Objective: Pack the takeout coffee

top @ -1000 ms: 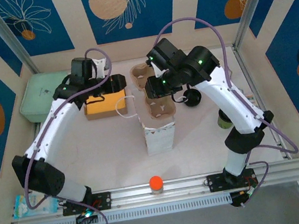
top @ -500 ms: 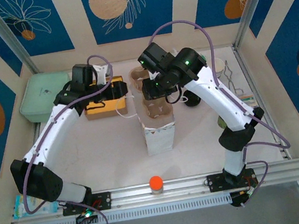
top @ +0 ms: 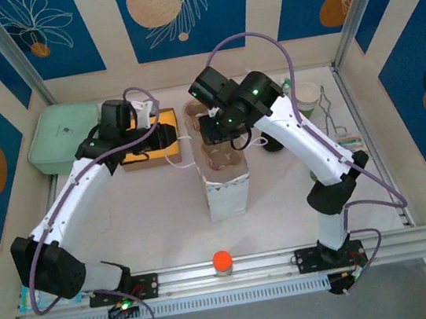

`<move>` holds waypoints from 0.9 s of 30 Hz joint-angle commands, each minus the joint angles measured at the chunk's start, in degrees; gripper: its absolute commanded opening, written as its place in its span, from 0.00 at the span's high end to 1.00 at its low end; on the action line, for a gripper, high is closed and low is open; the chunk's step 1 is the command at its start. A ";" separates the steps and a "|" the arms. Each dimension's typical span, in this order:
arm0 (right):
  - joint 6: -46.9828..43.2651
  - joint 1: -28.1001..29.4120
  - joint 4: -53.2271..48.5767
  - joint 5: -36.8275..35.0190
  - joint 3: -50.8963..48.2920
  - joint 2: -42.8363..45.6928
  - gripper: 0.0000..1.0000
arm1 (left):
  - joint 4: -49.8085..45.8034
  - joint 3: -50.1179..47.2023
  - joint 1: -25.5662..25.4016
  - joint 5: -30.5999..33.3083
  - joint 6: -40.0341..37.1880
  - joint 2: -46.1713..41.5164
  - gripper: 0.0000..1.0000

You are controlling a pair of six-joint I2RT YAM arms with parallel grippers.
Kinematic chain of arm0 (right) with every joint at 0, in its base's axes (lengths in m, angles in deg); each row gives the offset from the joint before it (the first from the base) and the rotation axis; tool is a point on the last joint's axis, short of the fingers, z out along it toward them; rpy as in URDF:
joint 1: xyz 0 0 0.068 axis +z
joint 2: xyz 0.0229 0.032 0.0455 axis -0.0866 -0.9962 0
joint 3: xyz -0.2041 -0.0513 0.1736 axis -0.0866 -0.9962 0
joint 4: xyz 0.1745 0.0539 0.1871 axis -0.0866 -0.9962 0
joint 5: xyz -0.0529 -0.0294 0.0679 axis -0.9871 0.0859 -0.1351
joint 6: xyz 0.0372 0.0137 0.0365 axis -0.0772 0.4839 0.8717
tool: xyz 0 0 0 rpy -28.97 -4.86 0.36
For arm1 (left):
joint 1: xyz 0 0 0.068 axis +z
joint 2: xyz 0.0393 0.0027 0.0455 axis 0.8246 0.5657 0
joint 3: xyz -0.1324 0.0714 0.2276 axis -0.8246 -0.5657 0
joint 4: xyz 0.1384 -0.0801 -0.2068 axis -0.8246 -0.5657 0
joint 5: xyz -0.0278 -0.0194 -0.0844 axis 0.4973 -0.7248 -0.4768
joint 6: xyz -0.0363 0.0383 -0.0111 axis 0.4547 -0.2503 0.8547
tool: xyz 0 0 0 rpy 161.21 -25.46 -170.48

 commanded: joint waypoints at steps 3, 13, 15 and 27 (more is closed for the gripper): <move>1.76 1.21 -1.73 -2.69 -0.77 -0.79 0.68 | 2.00 -1.52 0.27 -2.34 1.01 -2.28 0.82; 3.07 2.36 -2.95 -5.97 -2.15 -0.98 0.69 | 2.91 -3.57 0.30 -2.45 2.09 -4.27 0.89; 3.26 2.57 -3.02 -6.52 -2.51 -0.88 0.68 | 2.91 -3.80 0.31 -2.32 2.06 -4.61 0.89; 3.44 2.87 -2.58 -6.68 -3.47 -1.06 0.69 | 3.77 -4.94 0.32 -2.49 2.64 -5.48 0.70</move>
